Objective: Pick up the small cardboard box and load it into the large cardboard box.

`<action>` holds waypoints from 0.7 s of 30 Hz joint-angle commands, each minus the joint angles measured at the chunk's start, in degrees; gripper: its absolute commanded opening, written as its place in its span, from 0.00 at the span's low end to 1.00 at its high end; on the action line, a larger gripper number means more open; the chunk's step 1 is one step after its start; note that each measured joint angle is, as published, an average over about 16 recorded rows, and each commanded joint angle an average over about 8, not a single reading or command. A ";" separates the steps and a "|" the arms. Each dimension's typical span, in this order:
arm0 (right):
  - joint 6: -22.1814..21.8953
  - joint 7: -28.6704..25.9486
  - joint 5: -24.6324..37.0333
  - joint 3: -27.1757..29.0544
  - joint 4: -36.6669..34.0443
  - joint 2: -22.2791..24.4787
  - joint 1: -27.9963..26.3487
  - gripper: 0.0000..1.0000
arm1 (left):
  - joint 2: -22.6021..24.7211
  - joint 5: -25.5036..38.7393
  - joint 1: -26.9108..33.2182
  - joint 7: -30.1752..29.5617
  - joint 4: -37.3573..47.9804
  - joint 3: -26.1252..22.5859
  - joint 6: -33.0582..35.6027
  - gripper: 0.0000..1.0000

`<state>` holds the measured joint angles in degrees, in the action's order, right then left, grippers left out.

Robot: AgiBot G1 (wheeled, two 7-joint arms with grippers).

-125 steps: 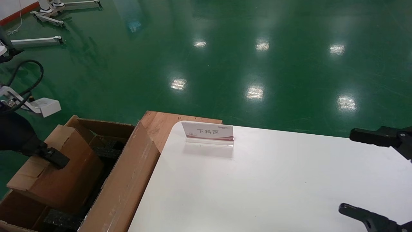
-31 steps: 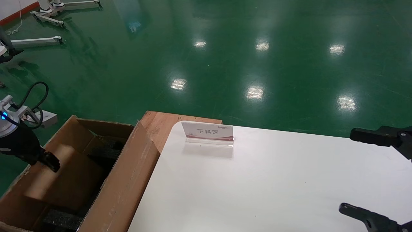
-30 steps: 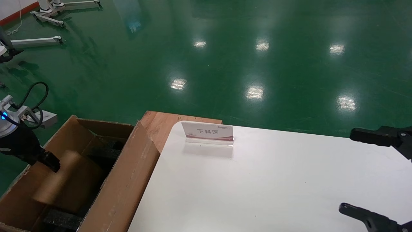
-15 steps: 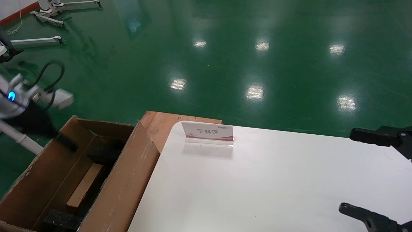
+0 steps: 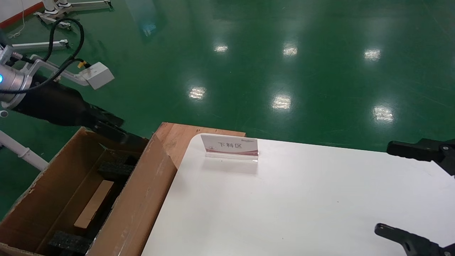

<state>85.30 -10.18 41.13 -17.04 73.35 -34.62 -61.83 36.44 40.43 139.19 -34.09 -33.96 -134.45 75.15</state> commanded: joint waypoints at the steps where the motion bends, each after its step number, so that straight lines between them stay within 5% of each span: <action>1: 0.00 0.00 0.00 0.00 0.00 0.00 0.00 1.00 | -2.09 -1.22 1.98 0.60 -4.15 0.82 -0.05 1.00; 9: -0.01 0.02 0.02 -0.01 -0.04 0.01 0.00 1.00 | -3.02 -1.85 -0.34 1.65 -9.30 6.83 0.09 1.00; 21: 0.00 0.04 0.00 -0.05 -0.06 0.02 -0.03 1.00 | -2.69 -1.18 -16.17 6.09 -15.52 29.69 2.24 1.00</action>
<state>85.29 -10.14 41.12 -17.09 73.29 -34.60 -61.86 33.75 39.26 122.96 -27.98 -49.49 -104.68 77.39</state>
